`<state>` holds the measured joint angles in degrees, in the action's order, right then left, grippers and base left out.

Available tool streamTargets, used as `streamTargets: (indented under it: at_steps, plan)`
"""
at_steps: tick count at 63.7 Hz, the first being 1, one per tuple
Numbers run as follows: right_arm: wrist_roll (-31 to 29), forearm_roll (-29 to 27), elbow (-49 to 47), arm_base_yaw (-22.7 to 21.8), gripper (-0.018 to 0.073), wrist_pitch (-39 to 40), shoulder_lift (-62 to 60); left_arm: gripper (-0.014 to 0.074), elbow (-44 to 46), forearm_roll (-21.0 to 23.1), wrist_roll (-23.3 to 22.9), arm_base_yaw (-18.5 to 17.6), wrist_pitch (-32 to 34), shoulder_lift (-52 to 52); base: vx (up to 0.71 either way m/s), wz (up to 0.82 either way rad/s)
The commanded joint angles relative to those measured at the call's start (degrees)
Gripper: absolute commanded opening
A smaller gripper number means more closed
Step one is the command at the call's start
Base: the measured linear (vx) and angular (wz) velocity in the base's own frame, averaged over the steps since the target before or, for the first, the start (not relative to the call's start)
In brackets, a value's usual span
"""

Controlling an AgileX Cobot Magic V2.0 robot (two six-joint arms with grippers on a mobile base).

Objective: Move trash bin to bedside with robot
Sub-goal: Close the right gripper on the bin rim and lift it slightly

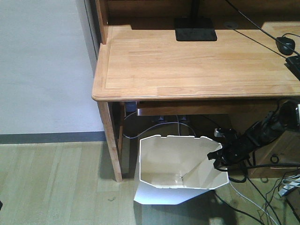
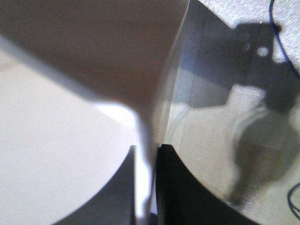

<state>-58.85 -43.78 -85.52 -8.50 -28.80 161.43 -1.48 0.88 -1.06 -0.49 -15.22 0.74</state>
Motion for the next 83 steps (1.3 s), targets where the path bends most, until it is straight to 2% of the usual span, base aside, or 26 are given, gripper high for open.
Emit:
streamTargets:
  at_steps: [1, 14, 23, 38, 83]
  plan:
    - [-4.1, -2.7, 4.7, -0.6, -0.0006, -6.5, -9.1, -0.0006, -1.1, 0.2, -0.3, -0.3, 4.0, 0.8, 0.0, 0.0]
    - [-8.6, -5.2, 15.5, -2.4, -0.0006, -6.1, -19.2, -0.0006, -1.1, 0.2, -0.3, -0.3, 4.0, 0.8, 0.0, 0.0]
    - [-14.0, -7.4, 23.3, -2.8, -0.0006, -5.2, -26.1, -0.0006, -1.1, 0.2, -0.3, -0.3, 4.0, 0.8, 0.0, 0.0]
    - [-21.9, -15.6, 31.1, -2.8, -0.0006, -1.6, -32.3, -0.0006, -1.1, 0.2, -0.3, -0.3, 4.0, 0.8, 0.0, 0.0]
    - [-21.6, -16.9, 31.4, -2.8, -0.0006, -3.8, -32.3, -0.0006, -1.1, 0.2, -0.3, -0.3, 4.0, 0.8, 0.0, 0.0]
